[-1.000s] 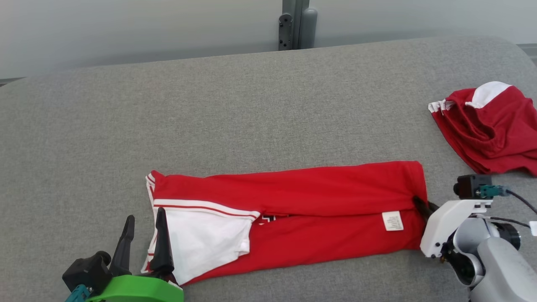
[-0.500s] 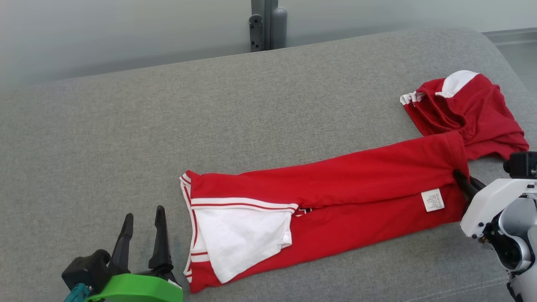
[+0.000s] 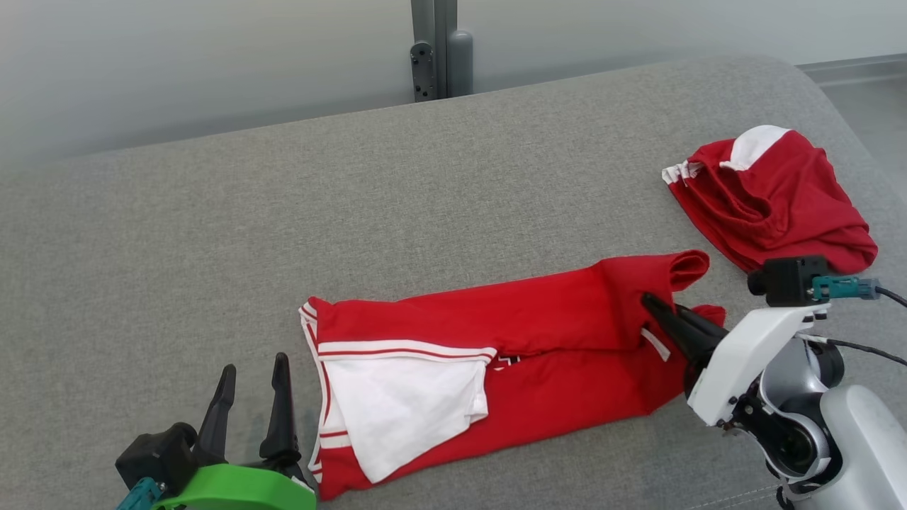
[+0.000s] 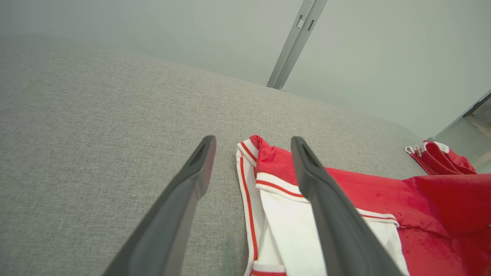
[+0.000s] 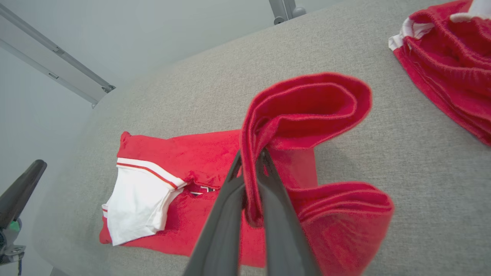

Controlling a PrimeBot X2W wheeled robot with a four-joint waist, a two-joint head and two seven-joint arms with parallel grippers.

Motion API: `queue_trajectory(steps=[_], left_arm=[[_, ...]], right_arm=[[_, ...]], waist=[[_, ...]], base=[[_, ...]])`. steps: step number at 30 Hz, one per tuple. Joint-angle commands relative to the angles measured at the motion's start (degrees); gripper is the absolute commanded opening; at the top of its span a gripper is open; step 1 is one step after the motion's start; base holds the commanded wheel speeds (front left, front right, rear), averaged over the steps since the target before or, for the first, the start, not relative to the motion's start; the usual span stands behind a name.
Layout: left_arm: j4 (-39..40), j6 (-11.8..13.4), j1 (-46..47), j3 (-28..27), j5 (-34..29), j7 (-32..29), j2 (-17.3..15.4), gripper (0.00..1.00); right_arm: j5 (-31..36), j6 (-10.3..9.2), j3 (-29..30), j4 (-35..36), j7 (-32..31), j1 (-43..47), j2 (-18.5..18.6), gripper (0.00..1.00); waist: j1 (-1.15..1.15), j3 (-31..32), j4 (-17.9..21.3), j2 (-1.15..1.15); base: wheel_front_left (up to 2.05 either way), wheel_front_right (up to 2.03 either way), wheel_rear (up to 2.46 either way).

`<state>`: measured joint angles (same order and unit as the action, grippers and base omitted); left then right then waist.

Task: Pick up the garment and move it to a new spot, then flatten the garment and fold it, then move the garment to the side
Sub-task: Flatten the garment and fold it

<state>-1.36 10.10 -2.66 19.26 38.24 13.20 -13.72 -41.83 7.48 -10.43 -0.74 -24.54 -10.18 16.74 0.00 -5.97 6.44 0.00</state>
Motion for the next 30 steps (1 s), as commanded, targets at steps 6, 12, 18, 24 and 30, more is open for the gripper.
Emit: queue_trajectory(steps=[6,12,18,24,30], left_arm=[[-0.25,-0.13,-0.09,0.28,-0.10,0.02,-0.29,1.00],[-0.55,-0.40,-0.24,0.77,0.19,-0.11,0.01,1.00],[-0.90,-0.63,-0.09,1.36,0.23,-0.08,0.32,1.00],[-1.48,-1.02,0.92,1.84,0.36,-0.04,0.72,1.00],[-2.49,-1.62,1.91,2.53,0.26,0.28,1.37,1.00]], right_arm=[[-1.43,0.02,-4.51,3.83,-1.74,-0.51,-2.51,0.00],[-1.31,0.02,-9.97,1.90,-1.94,-2.50,-6.74,0.00],[-1.38,0.02,-15.30,-3.96,0.46,-6.23,-11.17,0.00],[-2.54,0.02,-19.86,-10.99,3.74,-10.49,-13.32,0.00],[-5.35,0.03,-24.04,-17.92,7.27,-14.65,-13.85,0.00]], waist=[[0.00,1.37,-2.32,0.00],[0.00,2.26,-4.15,0.00],[0.00,2.76,-5.79,0.00],[0.00,2.50,-7.67,0.00],[0.00,2.07,-9.69,0.00]], base=[[0.00,0.00,0.00],[0.00,0.00,0.00],[0.00,0.00,0.00],[0.00,0.00,0.00],[0.00,0.00,0.00]])
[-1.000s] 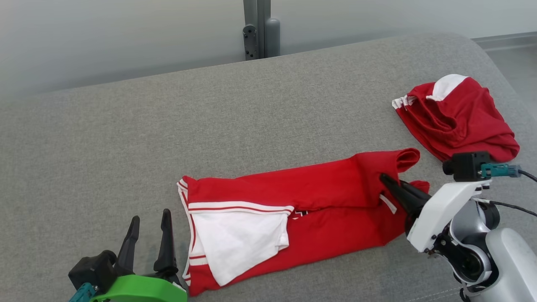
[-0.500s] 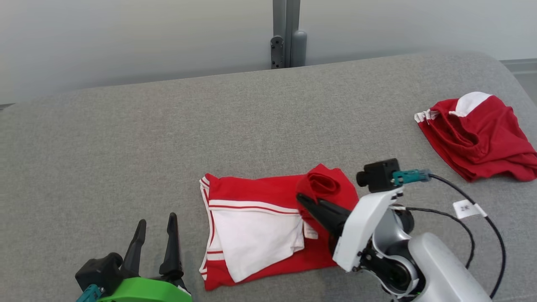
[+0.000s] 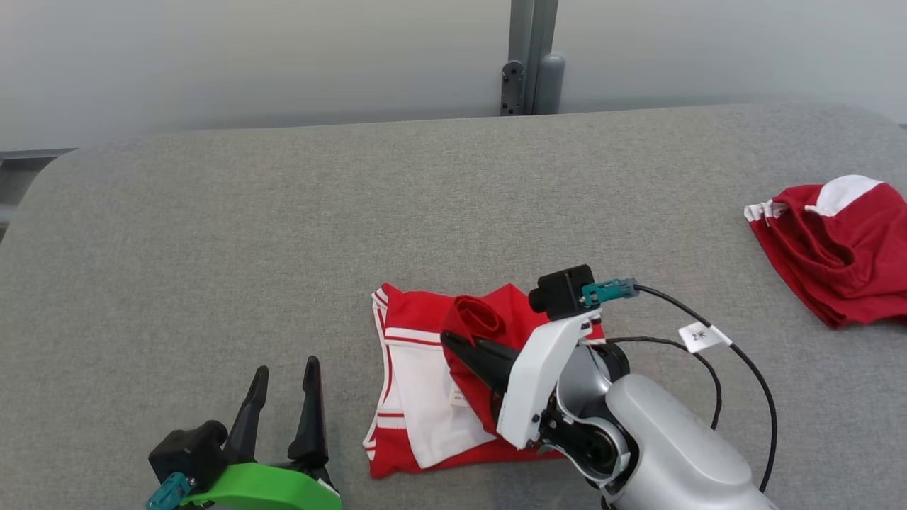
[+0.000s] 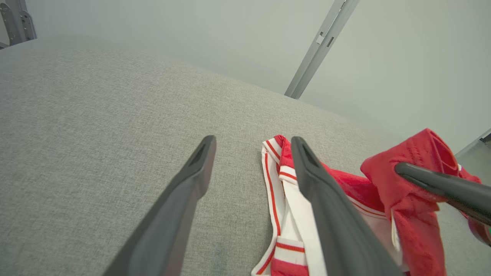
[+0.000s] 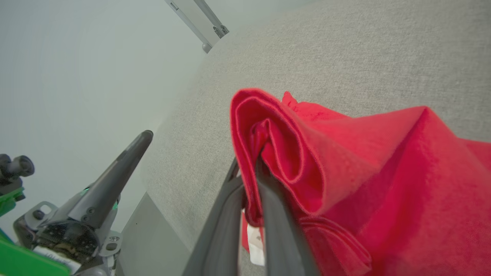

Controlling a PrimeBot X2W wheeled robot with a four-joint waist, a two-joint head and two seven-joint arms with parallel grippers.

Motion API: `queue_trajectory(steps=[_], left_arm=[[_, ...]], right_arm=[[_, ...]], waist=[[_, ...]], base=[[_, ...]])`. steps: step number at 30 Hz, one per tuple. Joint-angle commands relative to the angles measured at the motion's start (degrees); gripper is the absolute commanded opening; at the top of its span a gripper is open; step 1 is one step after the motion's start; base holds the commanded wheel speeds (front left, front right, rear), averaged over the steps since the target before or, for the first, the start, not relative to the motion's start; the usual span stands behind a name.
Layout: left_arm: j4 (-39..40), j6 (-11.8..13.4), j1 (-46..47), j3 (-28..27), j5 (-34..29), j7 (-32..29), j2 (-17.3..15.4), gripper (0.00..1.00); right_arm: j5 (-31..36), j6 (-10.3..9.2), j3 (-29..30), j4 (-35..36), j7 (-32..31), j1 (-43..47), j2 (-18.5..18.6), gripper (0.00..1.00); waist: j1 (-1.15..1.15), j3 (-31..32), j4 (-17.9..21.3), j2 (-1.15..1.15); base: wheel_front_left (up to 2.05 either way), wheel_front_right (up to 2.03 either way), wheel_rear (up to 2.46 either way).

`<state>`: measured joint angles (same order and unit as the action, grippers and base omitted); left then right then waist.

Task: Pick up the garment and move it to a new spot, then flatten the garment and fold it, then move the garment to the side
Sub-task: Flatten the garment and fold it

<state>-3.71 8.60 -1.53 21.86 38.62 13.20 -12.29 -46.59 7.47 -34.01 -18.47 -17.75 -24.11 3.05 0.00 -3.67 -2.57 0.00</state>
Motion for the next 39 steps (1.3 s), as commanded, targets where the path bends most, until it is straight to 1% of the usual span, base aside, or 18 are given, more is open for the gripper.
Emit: queue_trajectory(steps=[1,5,6,8,9,11,12,13,21,26,34,39], left_arm=[[-0.29,-0.24,0.93,0.09,-0.16,0.30,0.06,1.00],[-0.99,-0.56,1.64,0.63,-0.28,0.41,0.58,1.00],[-1.32,-0.73,1.82,0.88,-0.34,0.37,0.77,1.00],[-1.57,-0.88,2.05,1.03,-0.37,0.42,0.94,1.00],[-1.65,-0.93,2.13,1.11,-0.37,0.46,1.02,1.00],[-1.82,-0.89,2.25,1.15,-0.34,0.54,1.10,1.00],[-1.91,-0.94,2.31,1.17,-0.32,0.54,1.13,1.00],[-1.98,-0.96,2.36,1.22,-0.31,0.58,1.16,1.00],[-2.22,-0.84,2.61,1.42,-0.36,0.65,1.09,1.00],[-2.12,-0.85,2.74,1.69,-0.57,0.69,0.95,1.00],[-1.80,-0.61,2.75,1.82,-0.67,0.78,0.56,1.00],[-1.31,-0.27,2.59,1.73,-0.81,0.83,0.20,1.00]], right_arm=[[-1.44,0.03,-1.33,-0.97,1.12,-1.34,-0.15,0.00],[-4.22,0.03,-4.74,-5.06,3.38,-3.89,-0.08,0.00],[-4.85,0.03,-5.90,-7.64,4.78,-5.26,-0.08,0.00],[-5.78,0.03,-7.17,-9.97,6.17,-6.48,-0.14,0.27],[-6.36,0.03,-7.68,-11.03,6.85,-7.06,-0.14,0.37],[-7.57,0.03,-8.78,-12.68,7.93,-8.04,-0.11,0.46],[-8.26,0.03,-9.39,-13.42,8.47,-8.52,-0.12,0.72],[-8.83,0.03,-10.05,-14.16,8.92,-9.01,-0.12,1.00],[-13.86,0.03,-14.59,-16.22,12.50,-12.21,-0.09,1.00],[-15.20,0.03,-15.29,-17.05,16.31,-14.22,-0.08,1.00],[-12.80,0.03,-13.07,-21.03,22.78,-17.03,-0.10,1.00],[-6.24,0.03,-11.83,-23.72,29.35,-18.00,0.84,1.00]], waist=[[0.00,-0.30,-1.01,0.00],[0.00,-0.45,-2.33,0.00],[0.00,-0.44,-2.91,0.00],[0.00,-0.47,-3.46,0.00],[0.00,-0.50,-3.70,0.00],[0.00,-0.52,-4.04,0.00],[0.00,-0.52,-4.19,0.00],[0.00,-0.51,-4.30,0.00],[0.00,-0.51,-4.23,0.00],[0.00,-0.59,-3.35,0.00],[0.00,-0.74,-1.62,0.00],[0.00,-0.69,-0.61,0.00]], base=[[0.00,0.00,0.00],[0.00,0.00,0.00],[0.00,0.00,0.00],[0.00,0.00,0.00],[0.00,0.00,0.00],[0.00,0.00,0.00],[0.00,0.00,0.00],[0.00,0.00,0.00],[0.00,0.00,0.00],[0.00,0.00,0.00],[0.00,0.00,0.00],[0.00,0.00,0.00]])
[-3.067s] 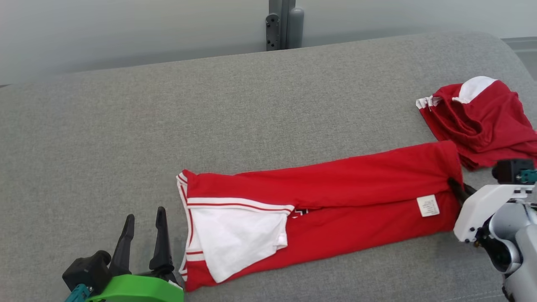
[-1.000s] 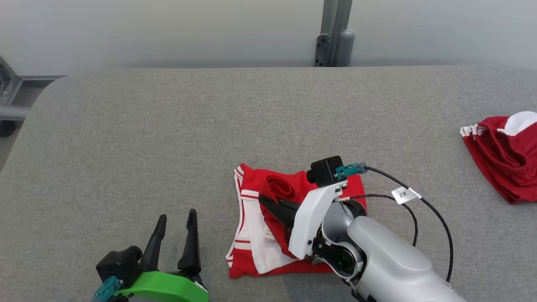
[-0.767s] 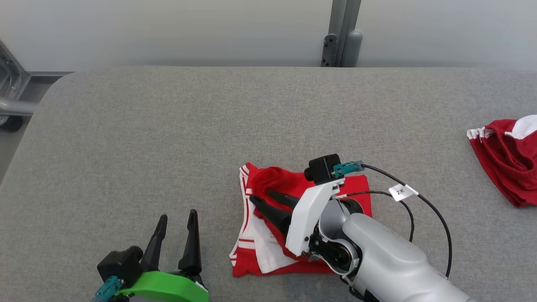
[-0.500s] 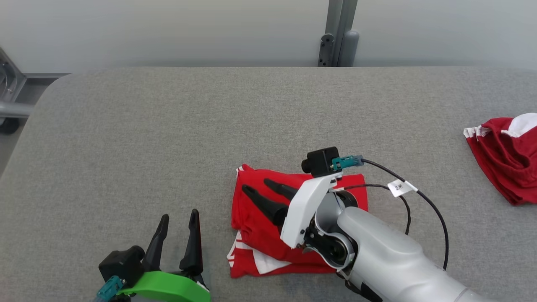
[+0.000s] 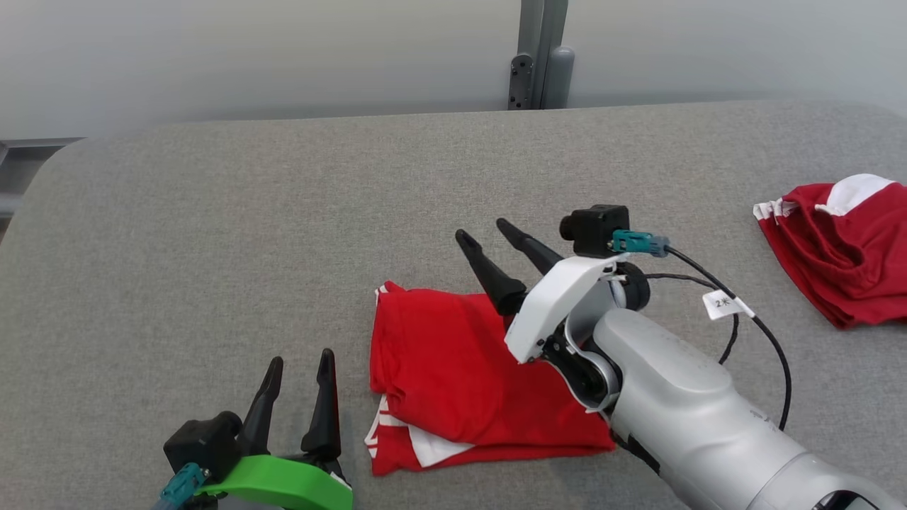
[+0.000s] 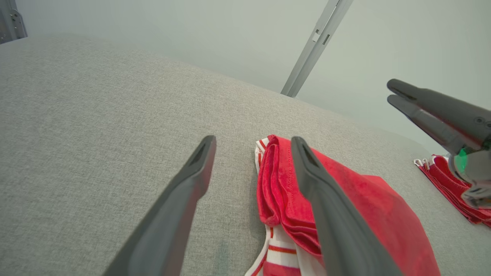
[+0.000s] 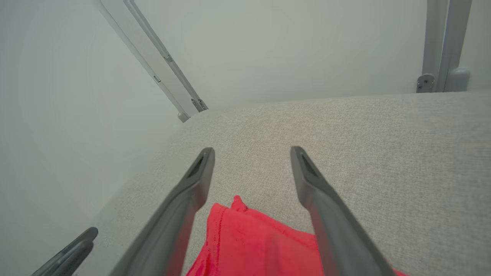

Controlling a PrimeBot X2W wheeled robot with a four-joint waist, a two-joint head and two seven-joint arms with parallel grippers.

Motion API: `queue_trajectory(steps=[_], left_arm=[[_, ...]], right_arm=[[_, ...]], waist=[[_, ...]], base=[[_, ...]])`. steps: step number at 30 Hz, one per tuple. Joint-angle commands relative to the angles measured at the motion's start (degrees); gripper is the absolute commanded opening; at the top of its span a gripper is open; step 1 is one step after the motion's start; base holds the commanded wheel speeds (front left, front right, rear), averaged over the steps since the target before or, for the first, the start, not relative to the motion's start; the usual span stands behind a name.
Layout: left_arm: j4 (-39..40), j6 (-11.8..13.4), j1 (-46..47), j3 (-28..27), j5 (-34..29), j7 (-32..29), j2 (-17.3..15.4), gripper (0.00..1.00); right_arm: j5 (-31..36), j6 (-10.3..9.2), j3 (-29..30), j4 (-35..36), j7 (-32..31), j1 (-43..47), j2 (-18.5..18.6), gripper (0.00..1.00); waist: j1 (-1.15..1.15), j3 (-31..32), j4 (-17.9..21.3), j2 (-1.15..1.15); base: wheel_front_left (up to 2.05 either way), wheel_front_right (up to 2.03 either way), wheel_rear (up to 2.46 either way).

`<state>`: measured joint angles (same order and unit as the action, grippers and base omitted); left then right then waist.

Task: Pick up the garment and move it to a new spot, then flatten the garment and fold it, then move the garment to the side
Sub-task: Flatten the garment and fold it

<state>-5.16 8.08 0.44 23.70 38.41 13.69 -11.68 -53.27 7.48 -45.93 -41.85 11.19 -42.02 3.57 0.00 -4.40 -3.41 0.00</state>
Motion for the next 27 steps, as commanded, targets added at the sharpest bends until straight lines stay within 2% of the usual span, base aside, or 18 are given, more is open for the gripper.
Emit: queue_trajectory(steps=[1,3,4,5,6,7,8,9,10,19,27], left_arm=[[0.25,0.32,0.57,-0.15,-0.62,0.33,-0.50,1.00],[0.40,0.41,0.46,-0.18,-0.60,0.31,-0.66,1.00],[0.48,0.43,0.43,-0.18,-0.59,0.26,-0.72,1.00],[0.57,0.45,0.42,-0.17,-0.59,0.23,-0.79,1.00],[0.71,0.55,0.40,-0.12,-0.63,0.14,-0.83,1.00],[0.87,0.61,0.38,-0.08,-0.69,0.06,-0.87,1.00],[1.01,0.70,0.38,-0.05,-0.69,0.02,-0.93,1.00],[1.09,0.80,0.41,-0.03,-0.77,-0.03,-0.99,1.00],[1.21,0.87,0.47,0.04,-0.83,-0.06,-1.05,1.00],[1.81,1.01,0.72,0.11,-0.75,-0.17,-1.15,1.00],[1.87,1.20,0.84,-0.25,-0.40,-0.01,-1.39,1.00]], right_arm=[[1.50,0.02,0.41,-0.68,1.17,0.18,0.45,1.00],[3.85,0.02,0.68,-1.19,2.23,1.12,0.58,1.00],[4.83,0.02,0.82,-1.37,2.59,1.69,0.67,0.81],[5.97,0.02,0.89,-1.43,2.91,2.29,0.80,0.55],[7.05,0.02,0.84,-1.44,3.14,2.93,0.91,0.41],[7.76,0.02,0.69,-1.34,3.28,3.62,0.90,0.34],[8.58,0.02,0.34,-1.19,3.48,4.54,0.85,0.22],[9.31,0.02,0.02,-1.12,3.58,5.49,0.81,0.07],[10.00,0.02,-0.32,-1.11,3.58,6.40,0.78,0.00],[14.46,0.02,-4.01,-2.66,4.05,14.97,0.37,0.00],[15.82,0.02,-6.46,-1.90,4.02,15.80,-0.54,0.00]], waist=[[0.00,0.05,0.38,0.00],[0.00,0.13,0.62,0.00],[0.00,0.14,0.69,0.00],[0.00,0.16,0.71,0.00],[0.00,0.19,0.69,0.00],[0.00,0.18,0.64,0.00],[0.00,0.15,0.53,0.00],[0.00,0.12,0.32,0.00],[0.00,0.08,0.03,0.00],[0.00,-0.50,-3.80,0.00],[0.00,-0.75,-5.95,0.00]], base=[[0.00,0.00,0.00],[0.00,0.00,0.00],[0.00,0.00,0.00],[0.00,0.00,0.00],[0.00,0.00,0.00],[0.00,0.00,0.00],[0.00,0.00,0.00],[0.00,0.00,0.00],[0.00,0.00,0.00],[0.00,0.00,0.00],[0.00,0.00,0.00]])
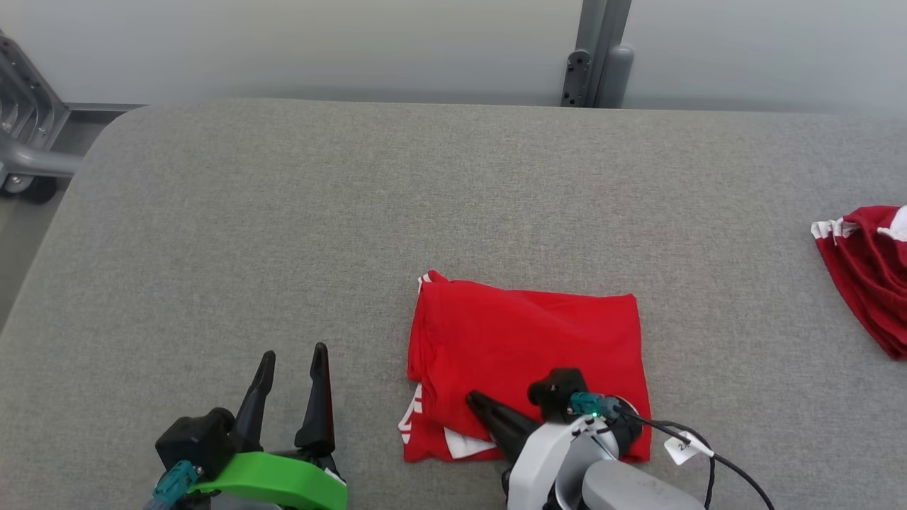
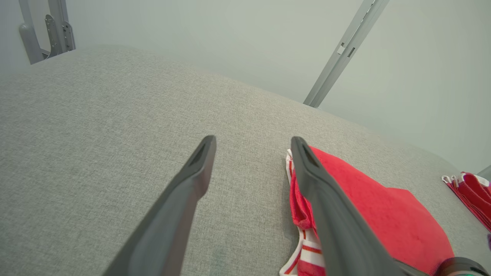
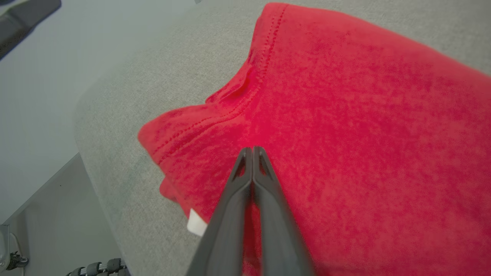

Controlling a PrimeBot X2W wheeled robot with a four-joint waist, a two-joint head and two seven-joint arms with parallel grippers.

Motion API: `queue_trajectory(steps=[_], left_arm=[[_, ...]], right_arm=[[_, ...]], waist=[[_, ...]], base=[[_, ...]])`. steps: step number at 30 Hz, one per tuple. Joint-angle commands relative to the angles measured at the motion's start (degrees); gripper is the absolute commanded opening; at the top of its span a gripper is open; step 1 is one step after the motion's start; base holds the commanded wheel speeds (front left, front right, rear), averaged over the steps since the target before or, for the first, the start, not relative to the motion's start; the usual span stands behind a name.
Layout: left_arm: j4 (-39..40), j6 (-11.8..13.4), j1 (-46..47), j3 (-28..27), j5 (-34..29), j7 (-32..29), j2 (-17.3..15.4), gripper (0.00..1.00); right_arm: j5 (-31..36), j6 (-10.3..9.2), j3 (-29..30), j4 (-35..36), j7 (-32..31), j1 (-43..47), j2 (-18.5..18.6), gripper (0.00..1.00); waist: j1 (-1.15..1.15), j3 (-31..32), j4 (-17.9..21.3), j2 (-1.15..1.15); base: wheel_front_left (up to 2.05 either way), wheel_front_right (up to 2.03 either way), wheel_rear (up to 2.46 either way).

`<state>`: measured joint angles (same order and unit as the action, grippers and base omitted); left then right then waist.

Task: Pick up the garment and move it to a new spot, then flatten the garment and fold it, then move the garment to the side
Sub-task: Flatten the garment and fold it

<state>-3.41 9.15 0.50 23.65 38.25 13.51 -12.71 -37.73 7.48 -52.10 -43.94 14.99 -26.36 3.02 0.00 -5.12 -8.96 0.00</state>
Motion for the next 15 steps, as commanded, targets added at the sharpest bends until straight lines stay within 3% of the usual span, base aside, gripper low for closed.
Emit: queue_trajectory(steps=[1,8,15], left_arm=[[0.09,0.13,0.80,-0.16,-0.20,0.16,-0.41,1.00],[-0.05,0.27,0.39,-0.35,0.20,0.13,-0.67,1.00],[0.35,0.77,-0.72,-0.67,0.38,0.29,-0.99,1.00]], right_arm=[[0.21,0.02,-1.27,0.07,0.22,-0.02,-0.02,0.00],[-2.50,0.01,-9.54,1.53,0.22,-1.16,-0.02,0.00],[-1.03,0.02,-8.28,4.23,0.24,-2.47,-0.07,0.00]], waist=[[0.00,0.04,-0.62,0.00],[0.00,0.54,-1.50,0.00],[0.00,0.93,-0.67,0.00]], base=[[0.00,0.00,0.00],[0.00,0.00,0.00],[0.00,0.00,0.00]])
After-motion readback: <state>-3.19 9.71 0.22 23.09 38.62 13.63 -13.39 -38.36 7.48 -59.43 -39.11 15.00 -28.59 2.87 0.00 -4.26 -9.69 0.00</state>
